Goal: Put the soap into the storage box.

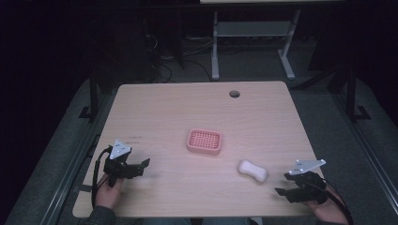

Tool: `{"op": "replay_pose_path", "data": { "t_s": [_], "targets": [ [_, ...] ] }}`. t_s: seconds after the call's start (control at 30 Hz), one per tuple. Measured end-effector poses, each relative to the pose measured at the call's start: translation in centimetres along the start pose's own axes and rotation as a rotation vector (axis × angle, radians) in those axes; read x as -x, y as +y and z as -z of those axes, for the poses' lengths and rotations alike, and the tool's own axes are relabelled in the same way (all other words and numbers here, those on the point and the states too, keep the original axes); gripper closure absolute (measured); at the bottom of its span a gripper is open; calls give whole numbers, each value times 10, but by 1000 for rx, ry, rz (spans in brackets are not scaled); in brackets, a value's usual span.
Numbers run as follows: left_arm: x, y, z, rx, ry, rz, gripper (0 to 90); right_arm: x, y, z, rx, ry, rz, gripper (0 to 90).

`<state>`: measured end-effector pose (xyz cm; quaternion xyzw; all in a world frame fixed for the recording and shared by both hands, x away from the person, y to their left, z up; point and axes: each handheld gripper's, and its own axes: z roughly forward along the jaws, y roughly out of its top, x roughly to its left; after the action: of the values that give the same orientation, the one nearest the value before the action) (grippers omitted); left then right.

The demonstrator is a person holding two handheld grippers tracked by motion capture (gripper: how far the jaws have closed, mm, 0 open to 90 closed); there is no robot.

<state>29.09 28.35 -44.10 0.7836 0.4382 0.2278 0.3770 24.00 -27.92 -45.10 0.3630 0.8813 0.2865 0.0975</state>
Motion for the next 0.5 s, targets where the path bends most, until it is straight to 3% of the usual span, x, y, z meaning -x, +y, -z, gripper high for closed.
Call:
{"op": "replay_pose_path", "data": {
  "t_s": [0.5],
  "targets": [
    [0, -1, 2, -8, 1, -16, 147, -3, 22, -1, -2, 15, 41, 321]
  ]
}}
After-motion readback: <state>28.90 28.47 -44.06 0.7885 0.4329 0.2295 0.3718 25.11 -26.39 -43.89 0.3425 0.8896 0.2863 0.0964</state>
